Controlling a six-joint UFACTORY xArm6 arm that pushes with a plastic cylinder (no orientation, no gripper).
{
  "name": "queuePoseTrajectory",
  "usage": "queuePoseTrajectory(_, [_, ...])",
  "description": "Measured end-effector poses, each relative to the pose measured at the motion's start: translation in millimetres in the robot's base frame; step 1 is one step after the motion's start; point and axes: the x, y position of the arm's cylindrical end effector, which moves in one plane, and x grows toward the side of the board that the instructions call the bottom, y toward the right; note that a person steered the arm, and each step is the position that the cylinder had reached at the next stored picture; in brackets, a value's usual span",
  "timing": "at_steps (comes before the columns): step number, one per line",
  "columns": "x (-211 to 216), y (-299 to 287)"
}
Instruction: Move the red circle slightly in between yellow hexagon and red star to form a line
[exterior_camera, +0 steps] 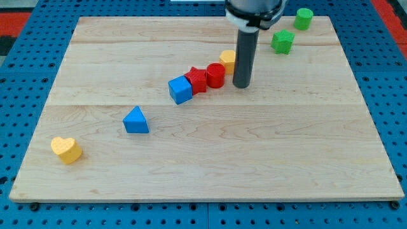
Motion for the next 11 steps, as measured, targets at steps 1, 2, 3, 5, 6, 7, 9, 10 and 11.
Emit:
queuePoseTrajectory(1, [18.3,-5.2])
queuePoseTrajectory(2, [15.8,-48.6])
queuePoseTrajectory(3, [15.7,-59.9])
queuePoseTrajectory(5, [15.5,-49.4])
queuePoseTrajectory(6, [0.2,-21.8])
queuePoseTrajectory(7, [-5.6,-21.8])
queuePoseTrajectory(9, [-7.5,-21.8])
queuePoseTrajectory(10, [-7.9,-24.8])
queuePoseTrajectory(11, [-8.3,-32.5])
